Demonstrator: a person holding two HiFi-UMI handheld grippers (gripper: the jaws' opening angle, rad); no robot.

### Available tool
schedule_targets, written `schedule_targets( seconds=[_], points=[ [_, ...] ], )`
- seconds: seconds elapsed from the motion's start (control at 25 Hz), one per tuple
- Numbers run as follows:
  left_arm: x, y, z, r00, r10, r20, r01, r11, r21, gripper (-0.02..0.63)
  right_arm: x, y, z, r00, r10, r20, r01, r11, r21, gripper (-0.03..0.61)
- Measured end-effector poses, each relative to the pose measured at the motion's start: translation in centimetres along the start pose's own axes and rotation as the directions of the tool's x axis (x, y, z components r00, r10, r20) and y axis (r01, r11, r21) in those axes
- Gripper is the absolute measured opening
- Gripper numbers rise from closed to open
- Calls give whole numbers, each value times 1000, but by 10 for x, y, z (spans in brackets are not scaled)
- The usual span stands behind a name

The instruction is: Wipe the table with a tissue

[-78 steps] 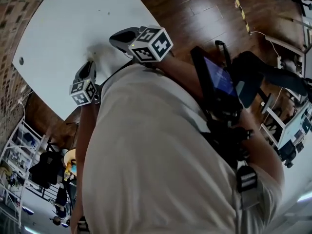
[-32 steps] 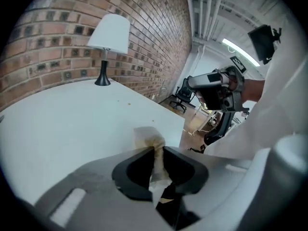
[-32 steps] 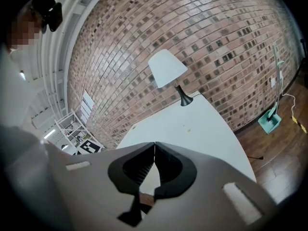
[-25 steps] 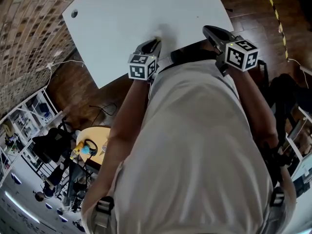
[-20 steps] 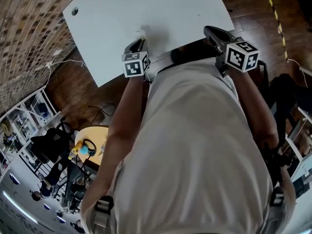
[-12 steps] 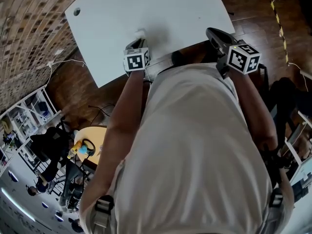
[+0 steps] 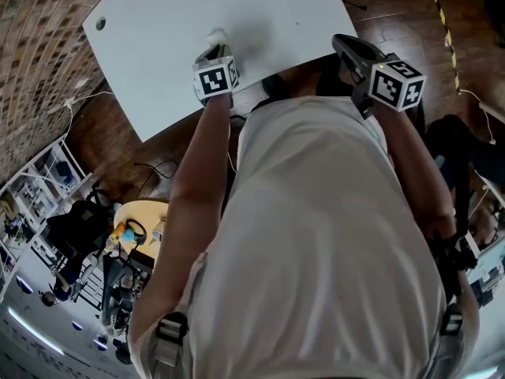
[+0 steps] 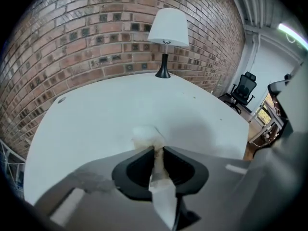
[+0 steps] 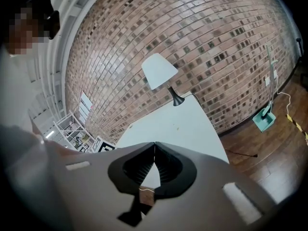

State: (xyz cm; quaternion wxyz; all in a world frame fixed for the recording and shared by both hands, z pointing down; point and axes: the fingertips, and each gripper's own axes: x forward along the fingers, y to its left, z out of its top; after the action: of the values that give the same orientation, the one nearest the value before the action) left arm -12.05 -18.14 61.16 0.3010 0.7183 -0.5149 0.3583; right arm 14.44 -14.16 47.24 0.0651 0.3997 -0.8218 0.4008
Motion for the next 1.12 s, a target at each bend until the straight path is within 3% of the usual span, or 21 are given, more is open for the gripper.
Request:
schedule_targets(
  seconds=[0.16,0.32,0.4,0.64,0.84,1.12],
  points=[
    [16,-52,16,997,-73,-17,75,993,89,69,-11,-14,13,1000,13,-7,-13,1000,-13,8],
    [28,-112,10,980,-189,-63,198,952,233,69,-14,-26,15,999,18,-42,-21,998,-63,8],
    [26,-131,5,973,-215,-81,229,940,253,67,-14,-28,14,998,29,-64,-35,995,-96,8],
    [2,-145,-30,947,-297,-127,317,928,195,69,-6,-28,14,993,84,-89,-94,988,-123,8],
    [0,-92,-33,977,-207,-46,208,978,5,69,-6,-33,21,991,99,-87,-110,986,-127,9],
    [18,-61,24,994,-107,-27,106,994,-22,71,-17,-46,24,995,77,-70,-84,991,-100,8]
  ],
)
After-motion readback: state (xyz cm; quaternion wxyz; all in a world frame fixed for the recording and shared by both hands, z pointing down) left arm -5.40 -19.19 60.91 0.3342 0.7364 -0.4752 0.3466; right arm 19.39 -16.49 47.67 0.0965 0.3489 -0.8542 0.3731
